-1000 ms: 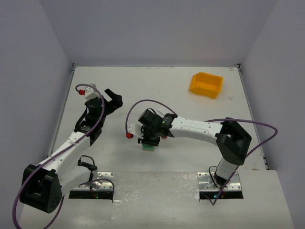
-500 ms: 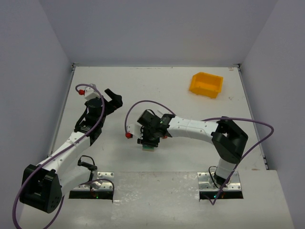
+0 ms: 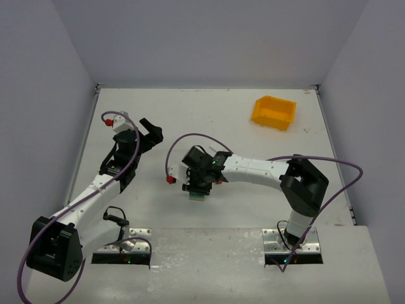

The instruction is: Build the wood block tower

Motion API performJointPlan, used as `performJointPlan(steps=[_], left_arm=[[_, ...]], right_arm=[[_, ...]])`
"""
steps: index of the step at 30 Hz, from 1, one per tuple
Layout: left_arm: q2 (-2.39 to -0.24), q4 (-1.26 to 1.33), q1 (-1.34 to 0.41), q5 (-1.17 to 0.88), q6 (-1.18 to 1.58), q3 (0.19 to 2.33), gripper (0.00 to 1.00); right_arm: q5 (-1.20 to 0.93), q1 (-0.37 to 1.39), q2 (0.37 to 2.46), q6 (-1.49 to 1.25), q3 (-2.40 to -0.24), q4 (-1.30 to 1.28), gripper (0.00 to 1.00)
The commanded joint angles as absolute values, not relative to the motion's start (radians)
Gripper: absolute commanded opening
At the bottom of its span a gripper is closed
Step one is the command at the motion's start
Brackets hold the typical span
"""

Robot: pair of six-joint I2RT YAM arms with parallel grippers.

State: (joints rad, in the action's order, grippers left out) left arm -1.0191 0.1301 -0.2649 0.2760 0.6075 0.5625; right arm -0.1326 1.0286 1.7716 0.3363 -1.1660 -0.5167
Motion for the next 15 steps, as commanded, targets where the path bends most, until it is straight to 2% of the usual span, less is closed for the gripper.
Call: performJointPlan(steps=[1, 15], left_arm=[[-1.02, 0.161, -0.266, 0.276, 0.607, 0.586, 1.0], [-1.011, 0.166, -0.265, 0.258, 0.6, 0.582, 1.0]], right_arm=[[-0.132, 1.034, 1.776, 0.333, -1.186, -0.481, 0.19], [-0.135, 1.034, 1.793, 0.333, -1.195, -0.488, 0.2]])
